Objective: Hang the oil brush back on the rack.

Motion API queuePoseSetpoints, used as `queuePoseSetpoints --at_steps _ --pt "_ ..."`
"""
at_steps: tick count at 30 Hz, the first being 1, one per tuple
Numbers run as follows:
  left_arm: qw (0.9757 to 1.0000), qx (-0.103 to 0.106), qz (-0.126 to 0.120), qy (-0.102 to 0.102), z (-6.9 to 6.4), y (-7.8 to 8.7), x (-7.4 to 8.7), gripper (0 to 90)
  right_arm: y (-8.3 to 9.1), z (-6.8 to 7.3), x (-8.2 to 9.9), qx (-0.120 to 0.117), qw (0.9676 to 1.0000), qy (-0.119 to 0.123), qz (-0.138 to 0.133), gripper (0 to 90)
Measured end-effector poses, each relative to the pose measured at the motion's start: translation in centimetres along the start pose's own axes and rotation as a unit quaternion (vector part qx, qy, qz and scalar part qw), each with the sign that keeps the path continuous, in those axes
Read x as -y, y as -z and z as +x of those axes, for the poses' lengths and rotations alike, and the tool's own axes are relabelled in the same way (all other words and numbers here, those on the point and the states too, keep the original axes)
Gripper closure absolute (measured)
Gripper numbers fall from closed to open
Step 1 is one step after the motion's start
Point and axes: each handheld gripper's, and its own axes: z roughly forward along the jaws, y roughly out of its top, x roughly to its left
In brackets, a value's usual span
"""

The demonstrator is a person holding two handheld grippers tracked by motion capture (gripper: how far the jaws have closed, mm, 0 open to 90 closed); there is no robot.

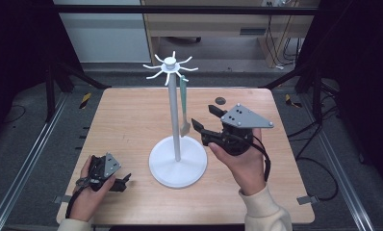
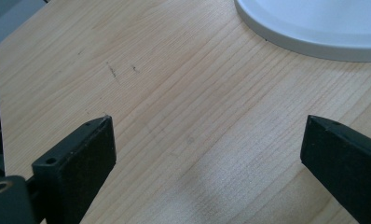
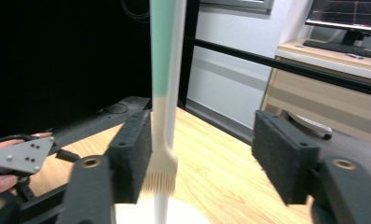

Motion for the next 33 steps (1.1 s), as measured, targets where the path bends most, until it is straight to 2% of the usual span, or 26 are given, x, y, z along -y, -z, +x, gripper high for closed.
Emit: queuePoseSetpoints --at_steps 7,13,16,23,33 --pt "1.0000 -0.002 0.000 0.001 0.1 0.0 0.0 2.8 -0.1 -0.3 0.2 0.018 0.9998 0.004 0.004 22.9" --pt "1.0000 -0.003 -0.001 0.002 0.1 0.1 0.0 2.6 -0.4 -0.6 0.7 0.041 0.9986 0.020 0.026 13.4" --pt "1.0000 -0.005 -0.003 0.003 0.1 0.1 0.0 2.6 -0.6 -0.8 1.1 0.039 0.9986 0.024 0.027 8.7" --pt "1.0000 -0.006 -0.005 0.004 0.2 0.2 0.1 2.5 -0.9 -1.3 1.6 0.045 0.9985 0.021 0.022 6.2" --pt "0.9999 -0.009 -0.006 0.005 0.2 0.2 0.1 2.5 -0.7 -2.8 2.8 0.065 0.9971 0.006 0.040 5.4"
